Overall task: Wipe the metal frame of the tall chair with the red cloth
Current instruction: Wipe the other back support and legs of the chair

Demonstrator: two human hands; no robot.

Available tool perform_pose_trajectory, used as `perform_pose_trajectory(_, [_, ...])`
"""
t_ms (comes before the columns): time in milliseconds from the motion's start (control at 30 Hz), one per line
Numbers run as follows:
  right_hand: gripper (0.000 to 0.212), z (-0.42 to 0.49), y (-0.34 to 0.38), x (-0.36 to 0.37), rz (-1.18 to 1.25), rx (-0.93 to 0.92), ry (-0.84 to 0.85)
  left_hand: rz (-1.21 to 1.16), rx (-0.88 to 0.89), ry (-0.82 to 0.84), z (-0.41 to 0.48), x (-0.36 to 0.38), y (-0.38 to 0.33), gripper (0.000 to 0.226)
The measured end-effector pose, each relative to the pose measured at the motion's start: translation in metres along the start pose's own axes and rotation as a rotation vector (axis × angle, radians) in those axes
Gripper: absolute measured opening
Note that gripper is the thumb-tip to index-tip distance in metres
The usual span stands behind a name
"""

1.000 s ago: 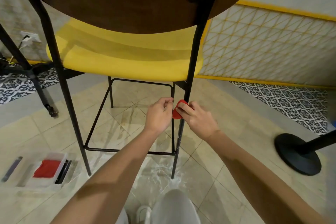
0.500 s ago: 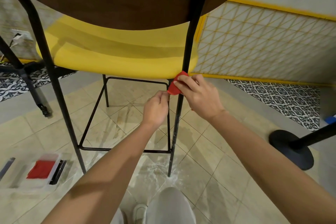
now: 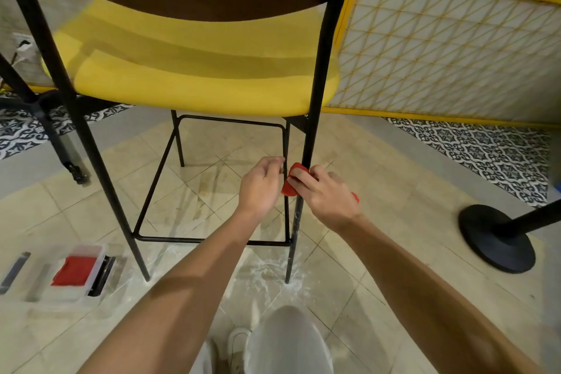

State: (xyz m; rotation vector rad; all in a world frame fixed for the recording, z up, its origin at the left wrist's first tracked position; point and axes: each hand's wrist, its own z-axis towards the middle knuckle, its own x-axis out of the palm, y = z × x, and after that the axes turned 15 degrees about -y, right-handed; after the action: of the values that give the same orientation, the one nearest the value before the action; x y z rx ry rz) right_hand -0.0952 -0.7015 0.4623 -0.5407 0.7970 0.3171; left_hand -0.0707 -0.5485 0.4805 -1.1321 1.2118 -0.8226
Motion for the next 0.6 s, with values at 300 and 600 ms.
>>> perform_pose_trajectory(300, [0.03, -0.023, 0.015, 0.02, -0.016, -0.021, 0.102, 0.028, -0.062, 0.072, -0.011, 0.01, 0.026, 0.038])
perform_pose_trajectory(600, [0.037, 0.007, -0.003, -0.001, 0.035, 0.03, -0.046, -0.045, -0.092, -0.005, -0.006, 0.011, 0.007, 0.035])
